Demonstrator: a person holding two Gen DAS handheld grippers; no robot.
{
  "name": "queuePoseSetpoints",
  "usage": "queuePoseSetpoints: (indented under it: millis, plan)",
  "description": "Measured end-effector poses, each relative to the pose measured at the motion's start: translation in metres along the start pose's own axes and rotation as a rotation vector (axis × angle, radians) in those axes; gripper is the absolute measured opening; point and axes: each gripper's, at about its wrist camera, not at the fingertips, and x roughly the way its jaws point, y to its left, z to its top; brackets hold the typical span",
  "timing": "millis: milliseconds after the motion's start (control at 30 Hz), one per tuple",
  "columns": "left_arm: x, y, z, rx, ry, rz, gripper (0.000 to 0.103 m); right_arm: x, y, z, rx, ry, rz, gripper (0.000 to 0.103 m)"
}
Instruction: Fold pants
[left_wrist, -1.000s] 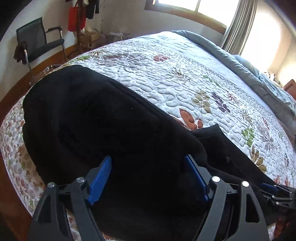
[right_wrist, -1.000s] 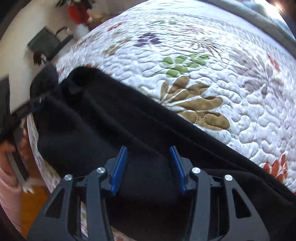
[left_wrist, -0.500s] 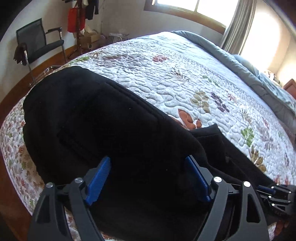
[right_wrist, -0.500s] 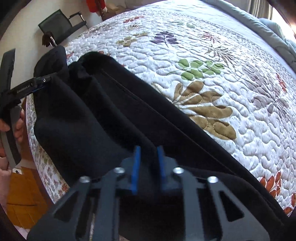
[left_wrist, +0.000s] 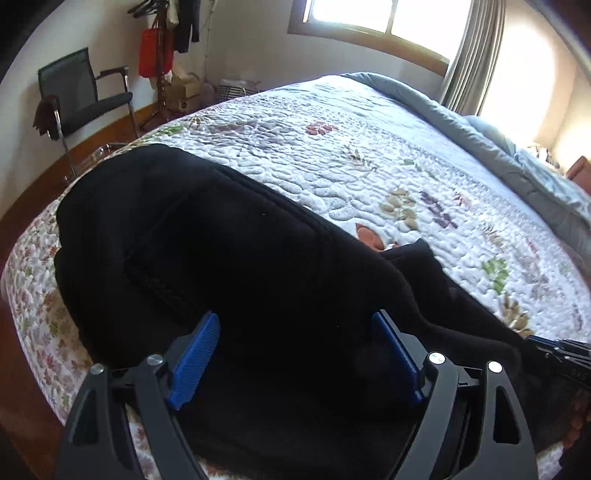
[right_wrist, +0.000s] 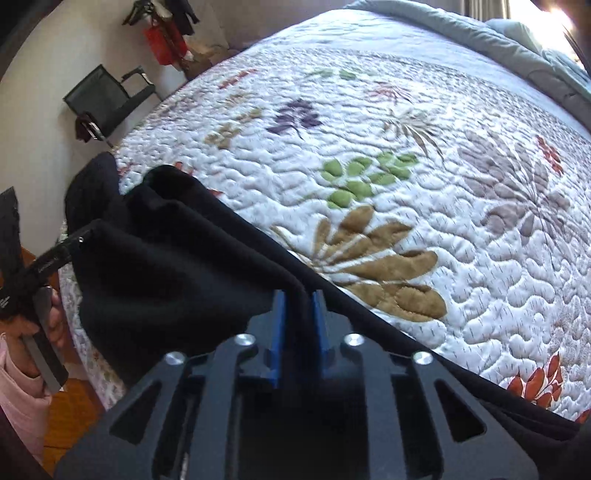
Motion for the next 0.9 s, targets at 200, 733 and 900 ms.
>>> queuePoseSetpoints:
  millis: [200,733,900]
  plan:
    - [-0.008,0.014,0.011,0.005,0.023,0.051,0.085,0.007,0.028,0.018,-0.044,0.008,0.086,0.028]
    - [0.006,0.067,-0.001,-0.090,0.054,0.136,0.092,0.072,0.086,0.072,-0.254,0.103,0.124,0.003]
    - [0.008,0.064,-0.004,-0.097,0.037,0.147,0.095,0.061,0.067,0.088,-0.145,0.032,0.106,0.003]
